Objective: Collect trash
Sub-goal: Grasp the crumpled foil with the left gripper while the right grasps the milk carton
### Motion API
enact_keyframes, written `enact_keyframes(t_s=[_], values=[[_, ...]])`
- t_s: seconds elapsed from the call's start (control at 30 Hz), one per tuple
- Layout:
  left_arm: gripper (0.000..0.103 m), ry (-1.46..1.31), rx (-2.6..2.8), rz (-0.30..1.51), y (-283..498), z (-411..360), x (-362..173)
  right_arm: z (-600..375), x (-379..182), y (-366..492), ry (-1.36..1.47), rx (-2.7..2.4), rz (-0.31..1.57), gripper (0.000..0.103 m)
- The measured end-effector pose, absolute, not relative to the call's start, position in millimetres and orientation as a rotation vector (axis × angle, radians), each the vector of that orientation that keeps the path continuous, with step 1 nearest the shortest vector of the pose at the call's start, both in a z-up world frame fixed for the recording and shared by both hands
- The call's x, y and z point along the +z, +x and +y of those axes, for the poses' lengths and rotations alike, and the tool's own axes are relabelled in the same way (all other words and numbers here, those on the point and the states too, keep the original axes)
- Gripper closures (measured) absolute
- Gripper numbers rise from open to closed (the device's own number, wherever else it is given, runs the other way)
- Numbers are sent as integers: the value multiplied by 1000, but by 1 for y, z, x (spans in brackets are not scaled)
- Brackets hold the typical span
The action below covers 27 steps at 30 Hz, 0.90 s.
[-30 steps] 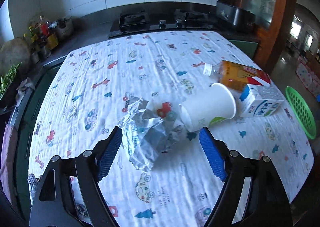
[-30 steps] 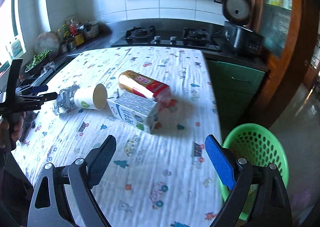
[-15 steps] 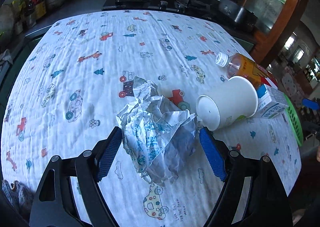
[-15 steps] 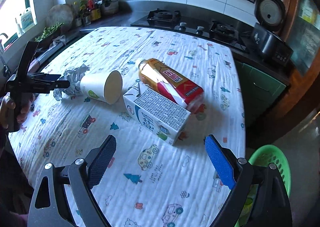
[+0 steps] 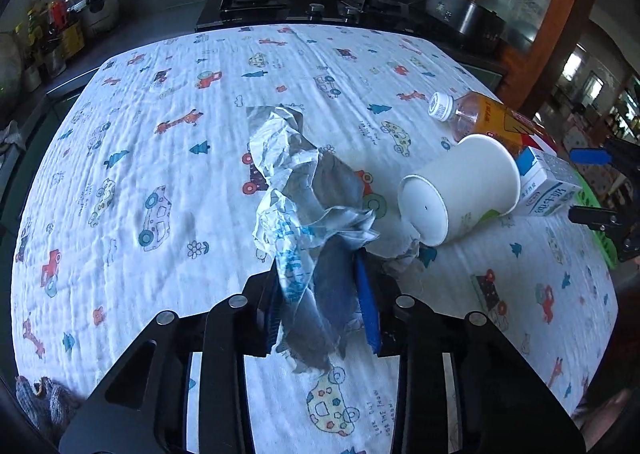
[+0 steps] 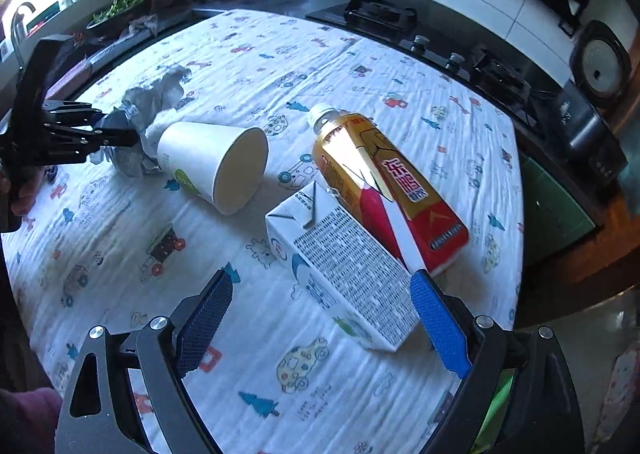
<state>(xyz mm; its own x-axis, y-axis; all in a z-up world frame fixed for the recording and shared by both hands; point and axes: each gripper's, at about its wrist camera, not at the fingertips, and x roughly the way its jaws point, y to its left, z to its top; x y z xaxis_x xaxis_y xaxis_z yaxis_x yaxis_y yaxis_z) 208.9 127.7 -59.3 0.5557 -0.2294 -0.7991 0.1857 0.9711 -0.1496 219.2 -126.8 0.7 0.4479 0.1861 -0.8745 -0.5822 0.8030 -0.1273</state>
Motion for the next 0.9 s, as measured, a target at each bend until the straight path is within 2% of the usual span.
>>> enact_keyframes(t_s=[0.2,0.43,0.5,0.67,0.77,0.83,0.9], values=[[88,-27,-247,948,204,128,-54,-109,-14,234,-549,499,1013,16],[90,-32,-246,966,203,135,-59,-103,-29,244,-613,519,1047,16],[90,-47,-254,970,203,138,-58,-101,-32,244,-643,525,1056,20],[89,-49,-282,990,204,138,-58,-97,-39,239,-677,577,1136,45],[86,-40,-282,998,206,137,-59,-93,-44,234,-693,575,1129,45],[86,-48,-288,996,207,137,-59,-94,-43,235,-670,560,1126,50],[75,-47,-285,1000,207,136,-59,-96,-41,236,-634,553,1125,51]])
